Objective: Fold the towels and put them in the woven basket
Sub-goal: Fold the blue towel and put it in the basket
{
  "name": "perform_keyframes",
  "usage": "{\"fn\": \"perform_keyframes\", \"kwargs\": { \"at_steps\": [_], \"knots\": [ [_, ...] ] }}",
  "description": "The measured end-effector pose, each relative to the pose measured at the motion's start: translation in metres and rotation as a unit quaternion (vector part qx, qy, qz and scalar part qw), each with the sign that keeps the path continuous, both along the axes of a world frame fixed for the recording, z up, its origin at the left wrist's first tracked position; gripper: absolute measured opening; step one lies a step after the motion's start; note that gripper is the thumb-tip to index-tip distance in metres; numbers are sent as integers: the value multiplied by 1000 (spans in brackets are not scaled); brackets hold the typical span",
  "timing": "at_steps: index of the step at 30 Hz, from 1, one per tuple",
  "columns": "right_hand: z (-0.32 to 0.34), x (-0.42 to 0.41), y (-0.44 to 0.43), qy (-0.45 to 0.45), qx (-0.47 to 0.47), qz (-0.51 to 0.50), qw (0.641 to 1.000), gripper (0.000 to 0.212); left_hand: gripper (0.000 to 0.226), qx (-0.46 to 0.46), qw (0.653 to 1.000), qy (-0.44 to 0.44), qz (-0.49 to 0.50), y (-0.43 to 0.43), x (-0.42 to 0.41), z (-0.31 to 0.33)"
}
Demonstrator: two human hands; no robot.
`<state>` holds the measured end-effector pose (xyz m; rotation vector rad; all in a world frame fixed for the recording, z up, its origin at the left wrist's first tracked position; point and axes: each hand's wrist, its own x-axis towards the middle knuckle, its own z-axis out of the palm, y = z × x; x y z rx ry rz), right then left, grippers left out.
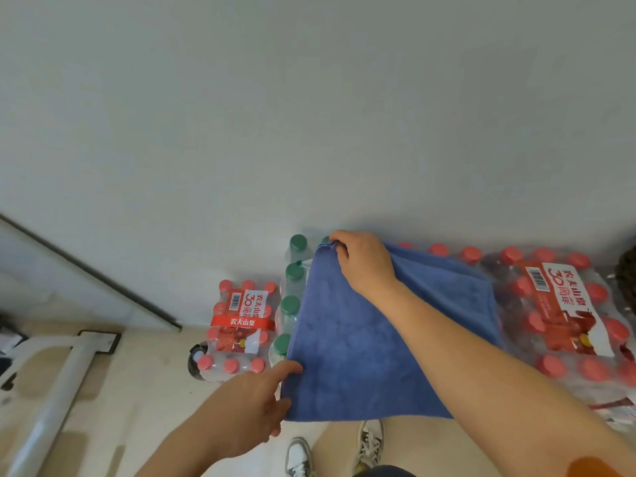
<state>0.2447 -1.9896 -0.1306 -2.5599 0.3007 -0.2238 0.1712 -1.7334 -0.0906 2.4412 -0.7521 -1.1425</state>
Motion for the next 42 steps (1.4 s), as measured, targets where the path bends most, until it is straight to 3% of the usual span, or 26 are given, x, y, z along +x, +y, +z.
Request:
{"fn": "perform_keyframes", "kwargs": {
  "at_steps": [2,5,9,14,16,20,28,31,35,42],
  "knots": [
    [0,-3,2,44,1,23,999,43,31,24,992,-115,-35,-10,9,5],
    [11,-14,-9,34,25,-4,999,52,26,-65,970,-236,3,-37,31,7],
    [25,-57,-57,-37,38,-124,991,37,34,-156,944,-290,-34,-90,67,-10],
    [31,-128,-139,44,38,-241,969,31,30,-75,937,-338,-42,-133,99,-20],
    [28,-144,-156,50,61,-253,964,29,25,-99,924,-367,-42,-148,104,-20],
    [14,-148,-165,89,85,-193,974,29,30,-195,915,-336,-108,-203,94,-15],
    [8,-138,-166,131,38,-122,983,20,15,-144,933,-288,-163,-264,87,-39],
    [6,-138,-165,96,94,-136,982,10,13,-122,935,-285,-169,-264,88,-40],
    [7,-142,-167,43,214,-175,960,13,12,-119,942,-264,-170,-265,89,-35],
    [18,-144,-174,41,202,-220,953,11,13,-139,931,-307,-139,-275,93,-17]
  ]
}}
